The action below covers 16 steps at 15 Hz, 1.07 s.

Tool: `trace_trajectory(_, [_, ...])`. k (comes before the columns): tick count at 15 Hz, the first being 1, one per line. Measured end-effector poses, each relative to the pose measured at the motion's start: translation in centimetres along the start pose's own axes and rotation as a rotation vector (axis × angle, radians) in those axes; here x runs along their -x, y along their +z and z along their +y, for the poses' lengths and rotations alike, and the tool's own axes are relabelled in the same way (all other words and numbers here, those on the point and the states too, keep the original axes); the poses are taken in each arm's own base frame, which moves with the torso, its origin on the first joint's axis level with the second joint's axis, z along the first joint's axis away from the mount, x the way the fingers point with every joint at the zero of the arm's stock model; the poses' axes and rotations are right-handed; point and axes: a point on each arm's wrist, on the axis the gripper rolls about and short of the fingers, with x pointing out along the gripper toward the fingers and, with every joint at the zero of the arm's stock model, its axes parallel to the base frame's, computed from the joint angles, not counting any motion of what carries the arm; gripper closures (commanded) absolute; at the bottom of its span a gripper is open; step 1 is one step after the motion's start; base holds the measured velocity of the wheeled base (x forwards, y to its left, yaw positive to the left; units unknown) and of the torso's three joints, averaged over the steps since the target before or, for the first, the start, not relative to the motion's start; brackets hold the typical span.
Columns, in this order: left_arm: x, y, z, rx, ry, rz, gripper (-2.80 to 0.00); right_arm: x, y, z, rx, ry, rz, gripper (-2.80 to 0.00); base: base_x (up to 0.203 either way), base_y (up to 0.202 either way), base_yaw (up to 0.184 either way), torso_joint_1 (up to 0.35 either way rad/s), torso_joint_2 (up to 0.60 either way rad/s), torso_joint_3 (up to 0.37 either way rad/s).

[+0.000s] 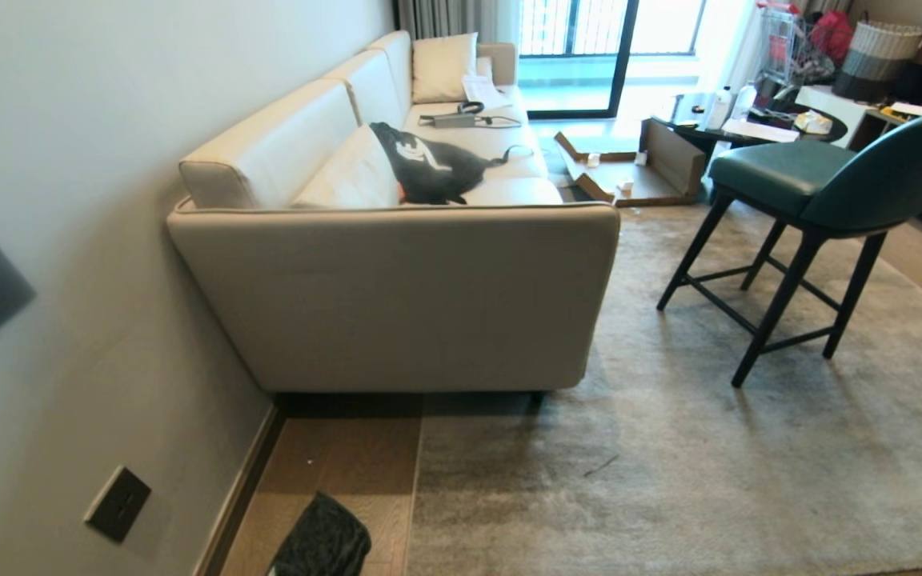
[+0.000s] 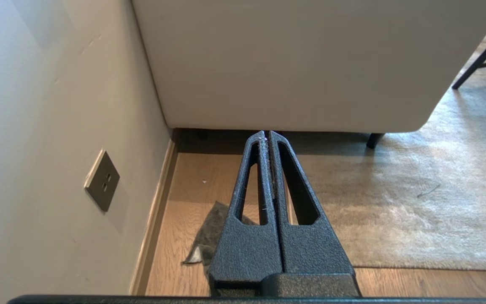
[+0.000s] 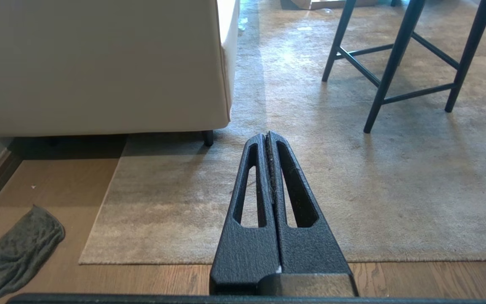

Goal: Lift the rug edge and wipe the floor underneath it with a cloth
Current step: Pick up the rag

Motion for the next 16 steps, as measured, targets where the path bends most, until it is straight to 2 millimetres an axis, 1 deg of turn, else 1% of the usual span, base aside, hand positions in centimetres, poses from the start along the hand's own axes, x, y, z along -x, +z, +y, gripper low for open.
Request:
trace_trajectory(6, [0.0, -0.01, 0.0, 0.0, 0.0, 0.0, 0.0, 0.0, 0.01, 0.0, 0.001, 0.0, 0.0, 0.0, 0.0, 0.0, 0.0, 0.014, 0.06, 0.065])
trace_trajectory(16, [0.0, -0.01, 0.0, 0.0, 0.0, 0.0, 0.0, 0.0, 0.0, 0.0, 0.001, 0.0, 0.0, 0.0, 0.0, 0.0, 0.0, 0.0, 0.0, 0.0])
